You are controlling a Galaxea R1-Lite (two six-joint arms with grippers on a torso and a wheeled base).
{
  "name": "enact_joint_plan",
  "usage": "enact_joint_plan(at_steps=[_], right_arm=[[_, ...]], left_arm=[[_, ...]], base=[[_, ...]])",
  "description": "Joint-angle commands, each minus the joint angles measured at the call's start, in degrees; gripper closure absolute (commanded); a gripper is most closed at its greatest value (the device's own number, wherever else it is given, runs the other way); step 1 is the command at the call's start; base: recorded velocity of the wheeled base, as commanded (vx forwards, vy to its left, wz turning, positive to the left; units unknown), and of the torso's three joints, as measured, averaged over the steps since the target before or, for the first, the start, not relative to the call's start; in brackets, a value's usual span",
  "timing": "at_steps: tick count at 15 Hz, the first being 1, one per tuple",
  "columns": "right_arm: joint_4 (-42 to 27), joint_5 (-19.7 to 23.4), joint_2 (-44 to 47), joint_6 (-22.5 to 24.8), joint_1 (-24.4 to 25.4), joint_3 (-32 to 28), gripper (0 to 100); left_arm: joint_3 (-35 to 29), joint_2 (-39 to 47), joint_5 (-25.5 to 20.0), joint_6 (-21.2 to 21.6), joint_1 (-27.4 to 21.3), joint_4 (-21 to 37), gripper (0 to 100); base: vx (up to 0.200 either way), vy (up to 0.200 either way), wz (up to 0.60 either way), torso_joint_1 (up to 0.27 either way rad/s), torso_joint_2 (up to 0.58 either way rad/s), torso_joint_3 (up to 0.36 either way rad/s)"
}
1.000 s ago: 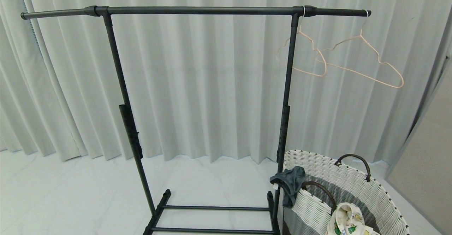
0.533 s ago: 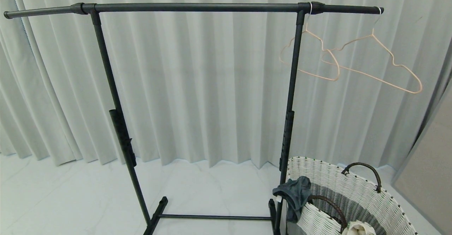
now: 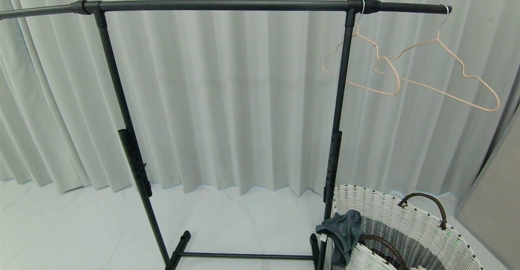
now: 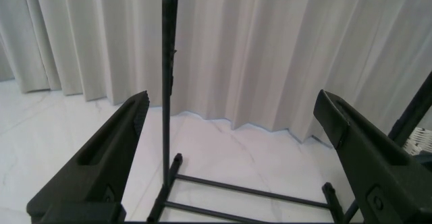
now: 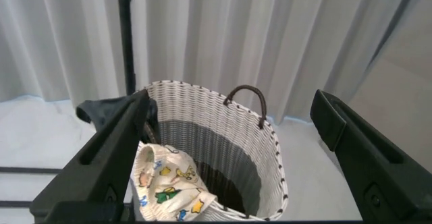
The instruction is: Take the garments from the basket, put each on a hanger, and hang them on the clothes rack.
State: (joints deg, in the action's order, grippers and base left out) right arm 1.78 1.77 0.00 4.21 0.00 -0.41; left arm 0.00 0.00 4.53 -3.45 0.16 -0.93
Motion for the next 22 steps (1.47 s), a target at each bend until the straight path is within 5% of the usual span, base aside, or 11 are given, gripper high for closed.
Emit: enact_joint_plan(at_steps=[1, 2, 4, 6, 9, 12, 16, 22], right_arm=[[-0.1, 0.6, 0.5, -0.7, 0.2, -3.6, 0], [-7.3, 0.6, 6.4, -1.6, 2.4, -11.1, 0], [-16.3, 0.3, 16.8, 2.2, 6.2, -16.1, 0], [-16.7, 0.3, 32.5, 5.0, 6.7, -17.7, 0], [-12.1, 0.9, 51.4, 11.4, 7.6, -17.9, 0], [-6.8, 0.2, 65.8, 12.4, 14.7, -17.7, 0], [-5.8, -3.7, 77.2, 12.2, 17.3, -17.7, 0], [5.3, -6.4, 91.2, 12.0, 15.2, -16.0, 0]], left_arm=[[0.0, 0.1, 0.0, 0.0, 0.0, 0.0, 0], [0.0, 0.1, 0.0, 0.3, 0.0, 0.0, 0], [0.0, 0.1, 0.0, 0.2, 0.0, 0.0, 0], [0.0, 0.1, 0.0, 0.0, 0.0, 0.0, 0], [0.0, 0.1, 0.0, 0.0, 0.0, 0.0, 0], [0.0, 0.1, 0.0, 0.0, 0.0, 0.0, 0], [0.0, 0.1, 0.0, 0.0, 0.0, 0.0, 0], [0.0, 0.1, 0.0, 0.0, 0.0, 0.0, 0]], base=[[0.000, 0.000, 0.00, 0.000, 0.00, 0.000], [0.000, 0.000, 0.00, 0.000, 0.00, 0.000], [0.000, 0.000, 0.00, 0.000, 0.00, 0.000], [0.000, 0.000, 0.00, 0.000, 0.00, 0.000], [0.000, 0.000, 0.00, 0.000, 0.00, 0.000], [0.000, 0.000, 0.00, 0.000, 0.00, 0.000], [0.000, 0.000, 0.00, 0.000, 0.00, 0.000], [0.000, 0.000, 0.00, 0.000, 0.00, 0.000]])
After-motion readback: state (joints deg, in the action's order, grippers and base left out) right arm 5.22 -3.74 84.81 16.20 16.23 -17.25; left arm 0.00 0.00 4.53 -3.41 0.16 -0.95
